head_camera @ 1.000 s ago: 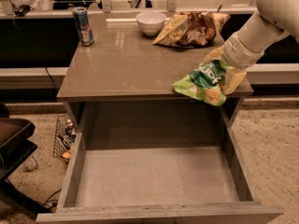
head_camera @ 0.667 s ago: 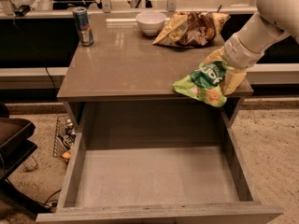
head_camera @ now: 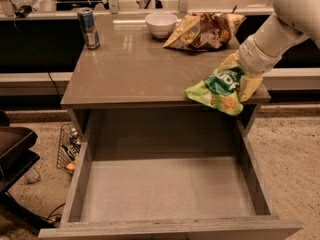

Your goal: Move green rice chip bag near redbull can

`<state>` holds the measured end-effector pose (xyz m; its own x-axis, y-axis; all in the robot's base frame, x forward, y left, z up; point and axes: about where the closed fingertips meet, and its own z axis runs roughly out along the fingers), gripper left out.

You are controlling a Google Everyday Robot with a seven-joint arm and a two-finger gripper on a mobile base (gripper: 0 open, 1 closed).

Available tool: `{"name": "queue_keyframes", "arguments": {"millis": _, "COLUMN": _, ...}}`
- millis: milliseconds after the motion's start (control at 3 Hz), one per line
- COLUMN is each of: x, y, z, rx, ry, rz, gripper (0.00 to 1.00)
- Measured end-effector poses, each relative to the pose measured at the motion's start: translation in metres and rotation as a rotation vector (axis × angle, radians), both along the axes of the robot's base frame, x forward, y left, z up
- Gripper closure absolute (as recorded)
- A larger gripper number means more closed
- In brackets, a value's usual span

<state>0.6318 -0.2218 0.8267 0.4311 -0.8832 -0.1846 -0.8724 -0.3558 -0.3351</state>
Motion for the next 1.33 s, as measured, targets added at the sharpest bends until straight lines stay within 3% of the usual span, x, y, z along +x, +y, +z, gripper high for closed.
{"name": "queue_keyframes", "arguments": {"millis": 333, "x": 0.007, "y": 0.010, "z": 0.015, "rx": -0.042, "ry": -0.012, "rz": 0.019, "gripper": 1.00}}
{"name": "queue_keyframes", "arguments": {"millis": 667, "x": 0.016, "y": 0.034, "z": 0.064, "rx": -0.115, "ry": -0.064, "rz": 0.044, "gripper": 1.00}}
{"name": "queue_keyframes", "arguments": {"millis": 1000, "x": 0.030, "y": 0.085, "z": 0.126, "rx": -0.149, "ry": -0.156, "rz": 0.093, "gripper": 1.00}}
{"name": "queue_keyframes", "arguments": {"millis": 1333, "x": 0.048, "y": 0.127, "z": 0.151, "rx": -0.091, "ry": -0.247, "rz": 0.145, "gripper": 1.00}}
